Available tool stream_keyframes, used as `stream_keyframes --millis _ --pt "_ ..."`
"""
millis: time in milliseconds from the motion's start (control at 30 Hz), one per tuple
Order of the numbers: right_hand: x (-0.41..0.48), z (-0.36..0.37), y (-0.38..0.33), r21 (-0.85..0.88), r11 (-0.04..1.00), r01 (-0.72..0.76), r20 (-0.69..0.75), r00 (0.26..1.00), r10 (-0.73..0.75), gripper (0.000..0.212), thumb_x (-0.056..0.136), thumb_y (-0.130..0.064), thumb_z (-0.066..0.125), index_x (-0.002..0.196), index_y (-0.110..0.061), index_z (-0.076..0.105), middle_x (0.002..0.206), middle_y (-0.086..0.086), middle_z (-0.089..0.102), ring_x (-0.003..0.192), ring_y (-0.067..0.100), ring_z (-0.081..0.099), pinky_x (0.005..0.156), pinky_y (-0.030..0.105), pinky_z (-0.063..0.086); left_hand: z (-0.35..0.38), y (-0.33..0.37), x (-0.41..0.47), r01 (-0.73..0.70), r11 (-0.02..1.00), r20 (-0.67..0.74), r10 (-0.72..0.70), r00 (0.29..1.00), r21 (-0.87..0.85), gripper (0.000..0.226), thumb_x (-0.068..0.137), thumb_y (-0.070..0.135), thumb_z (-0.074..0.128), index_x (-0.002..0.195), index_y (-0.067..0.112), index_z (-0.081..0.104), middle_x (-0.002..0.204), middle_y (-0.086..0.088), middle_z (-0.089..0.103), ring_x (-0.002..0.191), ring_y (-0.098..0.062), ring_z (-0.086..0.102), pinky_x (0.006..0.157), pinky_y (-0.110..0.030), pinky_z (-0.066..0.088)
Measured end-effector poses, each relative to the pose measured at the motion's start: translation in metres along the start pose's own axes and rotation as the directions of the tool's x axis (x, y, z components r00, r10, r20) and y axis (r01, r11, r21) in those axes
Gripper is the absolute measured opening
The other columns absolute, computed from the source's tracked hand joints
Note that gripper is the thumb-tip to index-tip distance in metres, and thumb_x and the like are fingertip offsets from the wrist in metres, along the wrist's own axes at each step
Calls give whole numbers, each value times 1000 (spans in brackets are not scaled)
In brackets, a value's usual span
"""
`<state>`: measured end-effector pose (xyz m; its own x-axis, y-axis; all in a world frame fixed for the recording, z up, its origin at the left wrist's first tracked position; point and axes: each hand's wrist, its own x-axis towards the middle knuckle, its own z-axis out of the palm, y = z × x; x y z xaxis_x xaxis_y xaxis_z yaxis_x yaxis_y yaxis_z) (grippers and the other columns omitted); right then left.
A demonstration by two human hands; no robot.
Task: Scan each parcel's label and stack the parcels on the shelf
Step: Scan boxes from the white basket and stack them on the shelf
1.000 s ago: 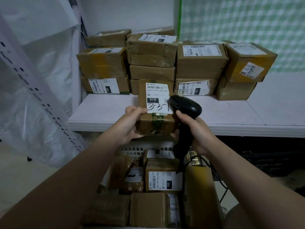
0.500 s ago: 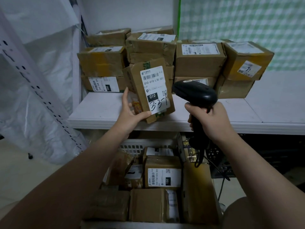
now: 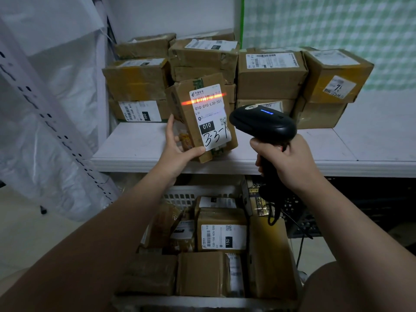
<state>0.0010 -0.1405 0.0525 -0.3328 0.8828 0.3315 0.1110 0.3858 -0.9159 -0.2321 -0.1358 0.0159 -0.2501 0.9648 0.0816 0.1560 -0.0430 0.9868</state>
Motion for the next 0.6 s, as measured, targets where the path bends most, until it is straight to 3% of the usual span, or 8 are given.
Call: stream_keyframes --millis 167,300,467,600 --pt "1 1 0 22 1000 -7 12 1000 7 15 78 -31 63 89 -21 61 67 13 58 59 13 62 56 28 54 0 -1 1 6 1000 -6 -6 1000 1 108 80 7 74 149 42 -2 150 -8 33 110 -5 45 82 -18 42" --pt "2 3 1 24 1000 -16 19 1000 16 9 86 -22 68 91 -23 60 67 8 59 60 13 63 58 29 54 0 -4 1 1 1000 -8 -2 1000 -21 109 80 6 74 148 43 -2 150 -8 32 113 -6 45 80 -17 44" --pt "10 9 -17 150 987 -53 -6 998 54 3 90 -14 66 89 -11 64 65 11 58 59 18 62 54 29 53 -2 -2 -4 17 998 2 -17 1000 -60 109 79 3 74 149 43 1 147 -7 33 113 -8 48 75 -16 46" --pt "27 2 -50 146 980 -136 140 983 116 20 90 -19 64 93 1 63 66 13 56 57 23 58 52 30 50 -16 8 -6 23 1000 12 -23 1000 3 109 76 13 78 148 46 3 149 -7 31 129 -20 44 96 -36 45"
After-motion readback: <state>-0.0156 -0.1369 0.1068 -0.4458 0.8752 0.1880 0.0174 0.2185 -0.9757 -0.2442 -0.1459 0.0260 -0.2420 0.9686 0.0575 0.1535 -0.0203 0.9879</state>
